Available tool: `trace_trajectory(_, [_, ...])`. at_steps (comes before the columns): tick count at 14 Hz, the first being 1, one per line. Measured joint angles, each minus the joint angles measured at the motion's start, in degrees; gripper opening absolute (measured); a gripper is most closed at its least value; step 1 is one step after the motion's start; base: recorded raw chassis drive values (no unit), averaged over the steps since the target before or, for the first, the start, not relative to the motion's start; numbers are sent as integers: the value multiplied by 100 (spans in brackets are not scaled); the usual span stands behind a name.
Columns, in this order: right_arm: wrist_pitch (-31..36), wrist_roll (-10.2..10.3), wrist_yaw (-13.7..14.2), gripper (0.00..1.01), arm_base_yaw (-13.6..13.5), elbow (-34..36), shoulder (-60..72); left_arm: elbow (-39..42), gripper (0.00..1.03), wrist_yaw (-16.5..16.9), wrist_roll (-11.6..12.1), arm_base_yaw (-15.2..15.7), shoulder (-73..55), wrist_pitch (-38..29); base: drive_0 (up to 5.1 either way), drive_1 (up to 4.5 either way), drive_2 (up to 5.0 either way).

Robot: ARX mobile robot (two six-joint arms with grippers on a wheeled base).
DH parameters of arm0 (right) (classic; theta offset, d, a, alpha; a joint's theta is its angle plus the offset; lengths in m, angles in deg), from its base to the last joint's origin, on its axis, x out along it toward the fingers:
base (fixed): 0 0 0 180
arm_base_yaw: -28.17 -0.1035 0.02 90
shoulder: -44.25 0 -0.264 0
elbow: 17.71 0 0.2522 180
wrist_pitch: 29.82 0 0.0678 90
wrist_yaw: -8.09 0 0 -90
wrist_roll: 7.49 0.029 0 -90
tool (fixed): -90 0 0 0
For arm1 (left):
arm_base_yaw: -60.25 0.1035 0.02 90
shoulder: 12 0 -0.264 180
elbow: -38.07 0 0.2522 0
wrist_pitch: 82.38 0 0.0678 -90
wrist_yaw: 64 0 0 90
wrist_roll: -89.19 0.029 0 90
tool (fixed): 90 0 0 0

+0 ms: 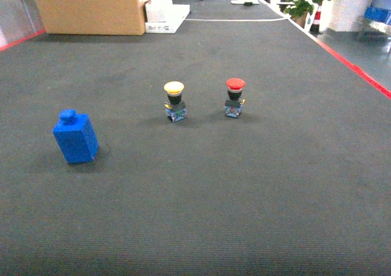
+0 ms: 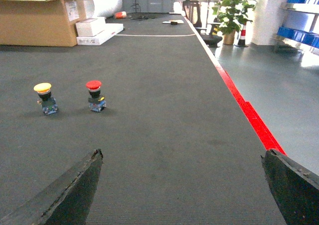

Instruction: Pick blue part to blue bin on bottom shelf

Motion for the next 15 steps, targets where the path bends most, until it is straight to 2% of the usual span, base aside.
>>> trace_trajectory(1, [9,-7,-15,98,0,0,0,-315,98,-162,-127,-439,-1386,-979,0,0,0])
trace_trajectory(2, [0,-7,-13,98,0,0,0,-546,98,-208,-28,-686,-2653,-2107,0,0,0])
trace_trajectory(3, [0,-7,-13,98,0,0,0,-901,98,-219,142,-671,-3965,-3104,0,0,0])
trace_trajectory(5, [-2,-7,-13,98,0,0,0,-1847,98,-269,291,-540,-6190,-4216,0,0,0])
trace_trajectory(7, [2,-7,-13,98,0,0,0,-2640,98,-295,295,-310,-7626,-4332,0,0,0])
trace_trajectory(8, [2,-7,-13,98,0,0,-2,-3694,98,-330,295,-146,-9044,-4284,0,0,0])
trace_trajectory(12, [0,-7,-13,98,0,0,-2,-4688,98,-337,286,-149,-10072,-4116,0,0,0])
trace_trajectory(13, [0,-7,-13,98,0,0,0,-5016,98,-481,254,-127,-10408,-4013,0,0,0])
trace_trajectory(15, [0,-7,-13,98,0,0,0,-5469,98,-503,214,-105,-11009,-4002,0,0,0])
